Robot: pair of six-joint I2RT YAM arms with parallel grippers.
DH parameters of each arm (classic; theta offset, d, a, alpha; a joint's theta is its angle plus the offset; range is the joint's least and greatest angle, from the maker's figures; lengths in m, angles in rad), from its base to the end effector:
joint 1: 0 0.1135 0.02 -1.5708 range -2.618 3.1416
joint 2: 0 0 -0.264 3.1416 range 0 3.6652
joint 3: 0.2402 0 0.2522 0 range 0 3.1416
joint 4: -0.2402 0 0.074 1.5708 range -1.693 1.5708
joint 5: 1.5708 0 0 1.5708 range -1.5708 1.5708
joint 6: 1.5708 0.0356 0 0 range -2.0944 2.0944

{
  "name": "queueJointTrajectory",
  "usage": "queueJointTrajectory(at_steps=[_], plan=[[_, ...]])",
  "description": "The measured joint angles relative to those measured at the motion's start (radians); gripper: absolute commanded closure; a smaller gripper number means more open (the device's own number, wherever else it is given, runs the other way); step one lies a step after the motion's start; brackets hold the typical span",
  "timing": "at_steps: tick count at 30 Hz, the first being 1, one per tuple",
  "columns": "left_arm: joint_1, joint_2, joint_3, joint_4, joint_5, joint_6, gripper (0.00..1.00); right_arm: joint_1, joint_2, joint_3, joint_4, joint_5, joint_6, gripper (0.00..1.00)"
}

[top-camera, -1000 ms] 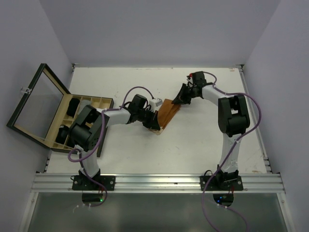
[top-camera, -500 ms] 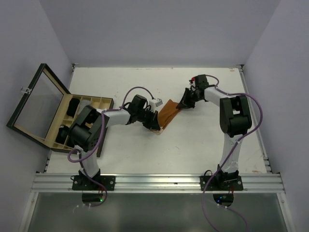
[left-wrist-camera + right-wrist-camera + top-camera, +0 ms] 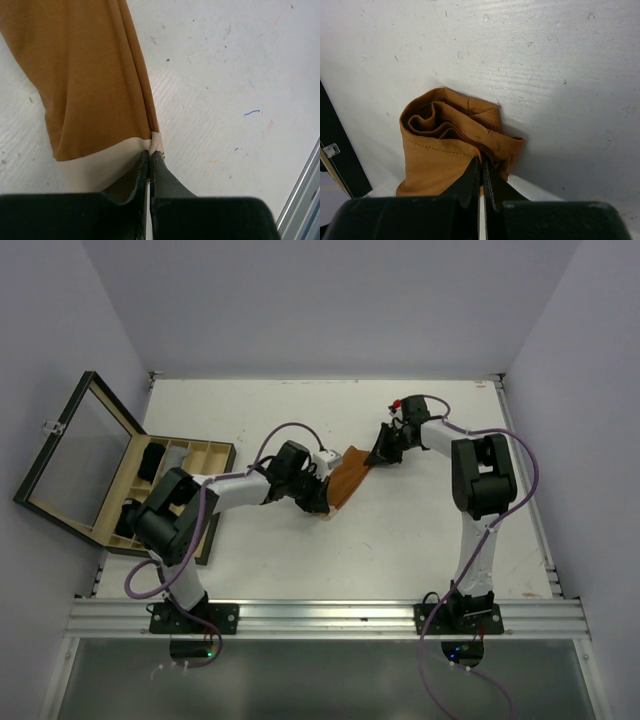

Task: Roll the underwear
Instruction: Fold the underwear

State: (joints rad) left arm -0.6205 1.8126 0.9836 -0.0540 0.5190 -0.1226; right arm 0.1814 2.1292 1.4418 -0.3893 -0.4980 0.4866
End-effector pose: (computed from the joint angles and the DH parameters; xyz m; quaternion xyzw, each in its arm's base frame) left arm 0.2823 -0.2234 0.1487 0.3080 0.8606 -0.3434 0.2159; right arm 0.4270 0.0956 0.1357 0.0833 0.9380 0.3034 0.1456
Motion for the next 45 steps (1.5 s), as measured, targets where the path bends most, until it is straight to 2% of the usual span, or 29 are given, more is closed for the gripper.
queueJointTrajectory(at_steps=[6,17,20,22,23,27,29,33,37,40,41,42,45], plan=[[-0.057,-0.062,-0.015,-0.047,-0.07,0.056,1.0,0.001,0.009,0.008,0.0,-0.019,-0.002,1.0],[-0.086,-0.021,-0.008,-0.03,-0.082,0.052,1.0,0.002,0.01,0.01,-0.001,-0.021,-0.003,1.0],[-0.089,0.009,0.016,-0.019,-0.067,0.034,1.0,0.002,0.011,0.013,-0.005,-0.021,-0.006,0.92],[-0.088,0.025,0.027,-0.013,-0.051,0.027,0.9,0.002,0.011,0.017,-0.007,-0.021,-0.01,0.91],[-0.087,0.032,0.032,-0.009,-0.044,0.025,0.8,0.002,0.011,0.019,-0.007,-0.021,-0.011,0.9],[-0.084,0.048,0.05,-0.007,-0.003,0.003,0.58,0.002,0.011,0.032,-0.014,-0.016,-0.02,0.9],[-0.085,0.043,0.053,-0.01,0.013,0.002,0.51,0.002,0.011,0.037,-0.016,-0.012,-0.026,0.91],[-0.09,0.008,0.052,-0.05,0.016,0.018,0.51,0.002,0.026,0.058,-0.021,-0.014,-0.045,0.94],[-0.09,-0.075,0.053,-0.149,0.016,0.054,0.27,0.0,0.05,0.085,-0.016,-0.021,-0.054,0.94],[-0.089,-0.153,0.086,-0.22,0.015,0.084,0.14,0.0,0.062,0.101,-0.013,-0.027,-0.063,0.94],[-0.088,-0.174,0.102,-0.231,0.015,0.095,0.12,0.0,0.064,0.104,-0.013,-0.029,-0.066,0.95],[-0.086,-0.191,0.119,-0.236,0.016,0.101,0.12,0.0,0.064,0.105,-0.013,-0.029,-0.07,0.95],[-0.061,-0.204,0.167,-0.238,0.039,0.11,0.37,0.0,0.071,0.113,-0.012,-0.036,-0.081,0.95]])
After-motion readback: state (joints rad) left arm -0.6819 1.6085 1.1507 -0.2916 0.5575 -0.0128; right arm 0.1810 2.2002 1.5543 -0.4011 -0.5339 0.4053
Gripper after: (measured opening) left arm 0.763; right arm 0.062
